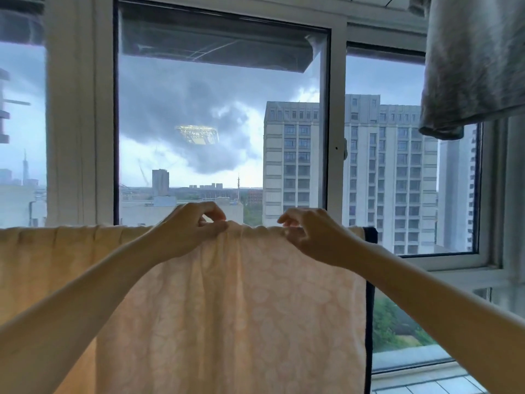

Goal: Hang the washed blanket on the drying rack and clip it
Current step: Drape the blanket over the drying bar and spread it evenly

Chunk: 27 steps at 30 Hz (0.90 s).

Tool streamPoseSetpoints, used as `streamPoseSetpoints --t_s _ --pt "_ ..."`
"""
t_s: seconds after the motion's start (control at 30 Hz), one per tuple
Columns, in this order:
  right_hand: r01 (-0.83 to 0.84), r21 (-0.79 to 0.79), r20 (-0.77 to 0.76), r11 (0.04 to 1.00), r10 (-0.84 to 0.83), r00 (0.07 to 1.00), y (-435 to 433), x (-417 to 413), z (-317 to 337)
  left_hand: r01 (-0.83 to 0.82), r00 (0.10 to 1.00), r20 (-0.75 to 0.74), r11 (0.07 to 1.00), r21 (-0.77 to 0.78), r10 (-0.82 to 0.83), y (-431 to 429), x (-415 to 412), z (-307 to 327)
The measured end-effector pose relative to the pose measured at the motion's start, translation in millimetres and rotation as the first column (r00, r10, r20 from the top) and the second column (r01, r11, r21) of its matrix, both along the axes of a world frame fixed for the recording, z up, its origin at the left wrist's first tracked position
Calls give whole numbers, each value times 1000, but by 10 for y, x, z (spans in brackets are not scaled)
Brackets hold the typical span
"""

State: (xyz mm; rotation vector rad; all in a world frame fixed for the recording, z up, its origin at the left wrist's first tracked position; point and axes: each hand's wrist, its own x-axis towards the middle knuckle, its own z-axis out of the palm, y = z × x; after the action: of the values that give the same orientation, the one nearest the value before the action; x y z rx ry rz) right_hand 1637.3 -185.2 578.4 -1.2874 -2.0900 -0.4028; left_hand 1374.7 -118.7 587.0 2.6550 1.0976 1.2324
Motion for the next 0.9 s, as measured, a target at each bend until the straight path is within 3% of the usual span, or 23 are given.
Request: streamPoseSetpoints --t_s 0.27,0.37,0.5,0.73,0.9 --pt "-101 90 62 991 95 993 278 -725 33 -63 997 -54 998 -12 62 83 -698 -2" --pt "-96 95 17 991 95 995 343 -916 37 -51 998 -35 999 -15 51 145 -936 6" --pt "5 121 -103 993 8 995 334 -912 -12 -54 999 -2 998 39 54 253 -1149 26" --pt "401 165 -124 901 -385 915 225 -862 -14 -62 997 -46 993 98 67 370 -1432 7" --pt "257 182 -98 949 -243 965 212 -1466 -35 44 997 -74 996 84 -38 396 -1710 -25"
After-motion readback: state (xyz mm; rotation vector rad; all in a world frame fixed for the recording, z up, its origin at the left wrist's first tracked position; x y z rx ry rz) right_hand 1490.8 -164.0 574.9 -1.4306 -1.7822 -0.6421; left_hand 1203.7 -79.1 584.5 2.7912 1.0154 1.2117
